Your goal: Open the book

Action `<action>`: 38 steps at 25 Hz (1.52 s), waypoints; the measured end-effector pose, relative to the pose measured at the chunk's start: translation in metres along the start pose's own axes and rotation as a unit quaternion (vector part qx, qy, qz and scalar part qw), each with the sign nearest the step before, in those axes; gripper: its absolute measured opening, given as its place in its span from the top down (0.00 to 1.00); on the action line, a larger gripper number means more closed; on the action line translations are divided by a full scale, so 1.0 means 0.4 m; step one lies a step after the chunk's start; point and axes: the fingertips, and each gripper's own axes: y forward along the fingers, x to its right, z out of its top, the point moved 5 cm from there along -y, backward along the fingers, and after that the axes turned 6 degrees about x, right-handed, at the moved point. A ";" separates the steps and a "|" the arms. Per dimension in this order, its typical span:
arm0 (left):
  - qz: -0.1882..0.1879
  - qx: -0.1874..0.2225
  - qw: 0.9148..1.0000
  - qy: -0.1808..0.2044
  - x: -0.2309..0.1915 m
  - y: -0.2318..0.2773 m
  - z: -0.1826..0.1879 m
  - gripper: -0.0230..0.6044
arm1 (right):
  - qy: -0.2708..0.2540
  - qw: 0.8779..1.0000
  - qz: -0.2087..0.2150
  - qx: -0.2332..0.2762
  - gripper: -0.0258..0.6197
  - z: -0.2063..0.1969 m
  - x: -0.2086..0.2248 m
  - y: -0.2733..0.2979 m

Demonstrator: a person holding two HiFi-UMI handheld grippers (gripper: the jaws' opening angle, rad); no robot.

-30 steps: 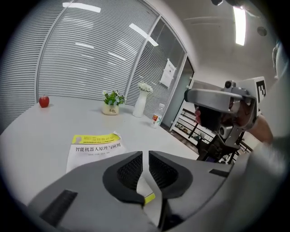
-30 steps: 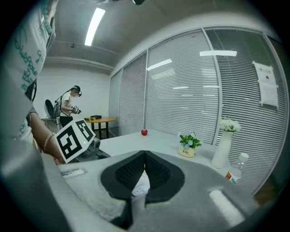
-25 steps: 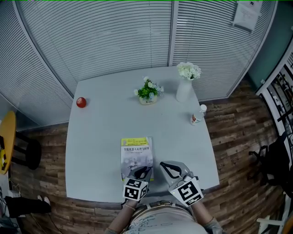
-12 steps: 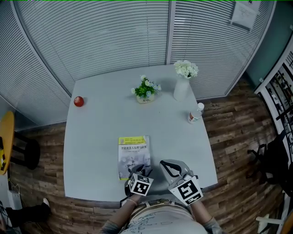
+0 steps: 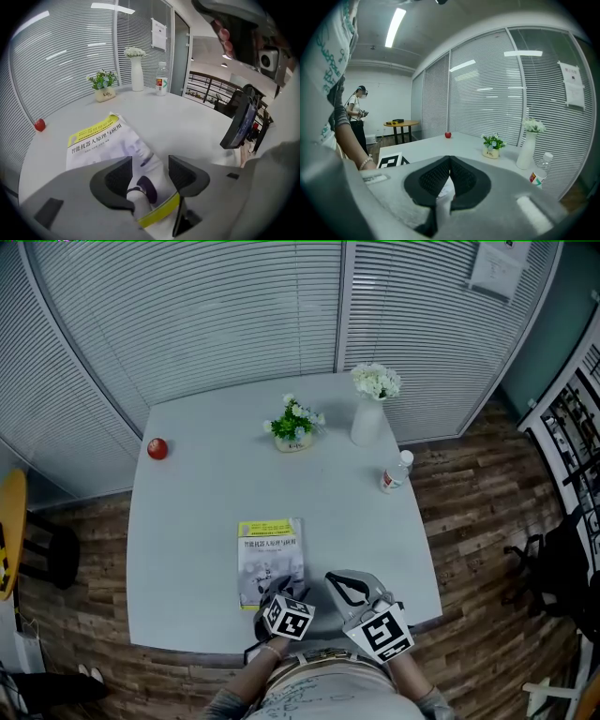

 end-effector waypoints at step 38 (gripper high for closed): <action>0.000 0.157 0.937 -0.313 -0.086 -0.180 -0.005 0.92 | 0.012 0.999 0.028 0.015 0.96 -0.030 -0.064 -0.022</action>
